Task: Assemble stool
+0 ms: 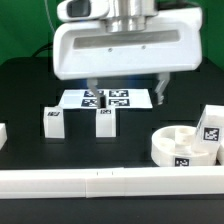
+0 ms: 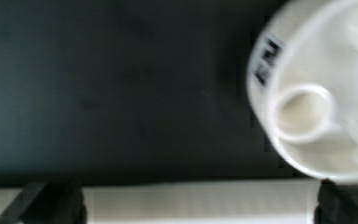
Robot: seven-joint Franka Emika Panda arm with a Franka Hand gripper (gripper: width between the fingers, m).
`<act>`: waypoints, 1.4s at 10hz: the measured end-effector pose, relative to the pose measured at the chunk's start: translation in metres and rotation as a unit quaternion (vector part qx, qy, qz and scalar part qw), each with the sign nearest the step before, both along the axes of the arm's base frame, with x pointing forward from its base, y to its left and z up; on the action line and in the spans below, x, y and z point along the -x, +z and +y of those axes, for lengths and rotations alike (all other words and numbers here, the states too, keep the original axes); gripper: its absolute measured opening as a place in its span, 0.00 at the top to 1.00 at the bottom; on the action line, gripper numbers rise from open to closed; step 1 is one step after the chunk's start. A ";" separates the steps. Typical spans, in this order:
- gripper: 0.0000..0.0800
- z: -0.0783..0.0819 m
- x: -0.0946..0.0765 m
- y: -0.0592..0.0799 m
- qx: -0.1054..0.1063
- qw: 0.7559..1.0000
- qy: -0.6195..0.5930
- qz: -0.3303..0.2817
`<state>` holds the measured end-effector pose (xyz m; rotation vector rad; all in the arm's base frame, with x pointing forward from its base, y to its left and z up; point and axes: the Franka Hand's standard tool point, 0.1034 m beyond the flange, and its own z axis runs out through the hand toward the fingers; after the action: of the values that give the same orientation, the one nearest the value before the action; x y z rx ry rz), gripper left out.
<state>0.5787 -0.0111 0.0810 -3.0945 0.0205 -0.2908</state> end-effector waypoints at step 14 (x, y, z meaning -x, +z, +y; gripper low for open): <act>0.19 -0.026 0.042 -0.043 -0.015 0.996 -0.028 0.079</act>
Offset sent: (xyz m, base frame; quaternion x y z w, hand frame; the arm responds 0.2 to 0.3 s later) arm 0.0000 0.0000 0.0000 0.0000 0.0000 0.0000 1.0000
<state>0.5367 -0.0371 0.0377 -3.0832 0.1137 -0.0474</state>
